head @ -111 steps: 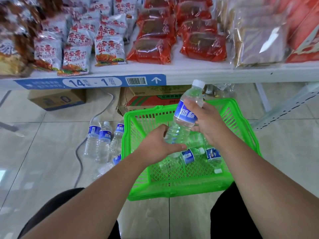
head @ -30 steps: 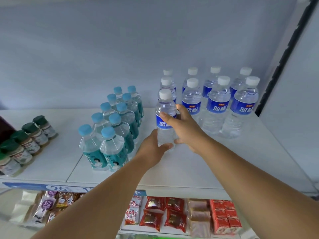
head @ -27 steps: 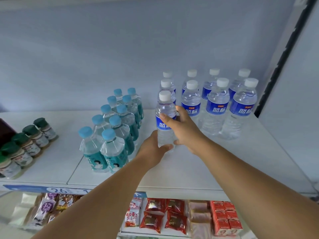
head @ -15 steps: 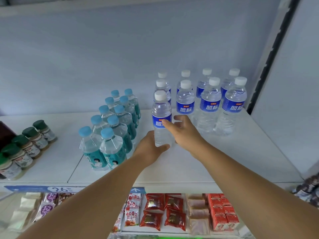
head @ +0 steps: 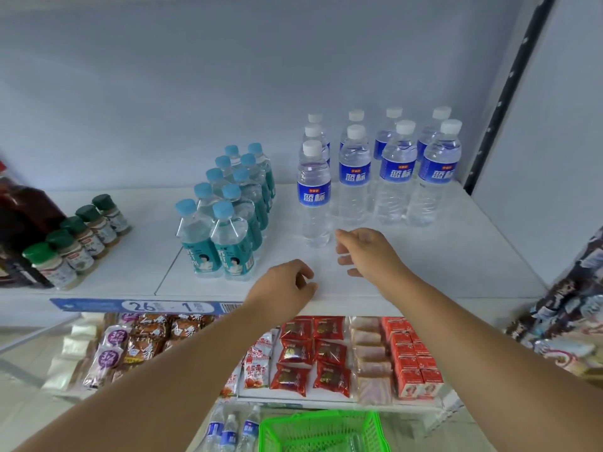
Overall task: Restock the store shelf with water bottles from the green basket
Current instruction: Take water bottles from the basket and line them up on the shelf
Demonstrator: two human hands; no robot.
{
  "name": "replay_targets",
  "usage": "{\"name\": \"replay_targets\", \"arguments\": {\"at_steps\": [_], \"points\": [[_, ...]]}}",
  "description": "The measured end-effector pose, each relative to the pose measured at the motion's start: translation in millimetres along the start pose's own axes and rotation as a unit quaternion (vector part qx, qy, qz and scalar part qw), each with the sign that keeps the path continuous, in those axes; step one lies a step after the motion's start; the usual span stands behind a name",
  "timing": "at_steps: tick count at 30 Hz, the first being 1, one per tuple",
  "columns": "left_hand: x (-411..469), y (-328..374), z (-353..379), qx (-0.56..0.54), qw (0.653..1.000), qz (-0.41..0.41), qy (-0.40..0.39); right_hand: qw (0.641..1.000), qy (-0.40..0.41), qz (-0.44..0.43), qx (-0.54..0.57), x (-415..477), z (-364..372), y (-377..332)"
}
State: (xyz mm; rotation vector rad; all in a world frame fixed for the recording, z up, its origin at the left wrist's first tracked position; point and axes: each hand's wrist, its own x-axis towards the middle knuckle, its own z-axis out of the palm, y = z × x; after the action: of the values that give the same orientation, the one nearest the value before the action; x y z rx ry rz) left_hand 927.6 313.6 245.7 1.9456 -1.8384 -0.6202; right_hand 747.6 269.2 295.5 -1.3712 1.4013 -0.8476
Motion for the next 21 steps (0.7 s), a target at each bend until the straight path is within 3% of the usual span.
{"name": "replay_targets", "arguments": {"at_steps": [8, 15, 21], "points": [[-57.3, -31.9, 0.7, 0.058, 0.996, 0.042, -0.058, 0.999, 0.002, 0.042, -0.029, -53.2, 22.5, 43.6], [-107.8, -87.1, 32.8, 0.022, 0.991, 0.023, -0.127, 0.995, 0.003, 0.096, -0.039, -117.6, 68.6, 101.8], [-156.8, -134.9, 73.0, -0.002, 0.976, 0.006, -0.219, 0.983, -0.050, 0.148, -0.099, -165.3, 100.3, 163.1]]}}
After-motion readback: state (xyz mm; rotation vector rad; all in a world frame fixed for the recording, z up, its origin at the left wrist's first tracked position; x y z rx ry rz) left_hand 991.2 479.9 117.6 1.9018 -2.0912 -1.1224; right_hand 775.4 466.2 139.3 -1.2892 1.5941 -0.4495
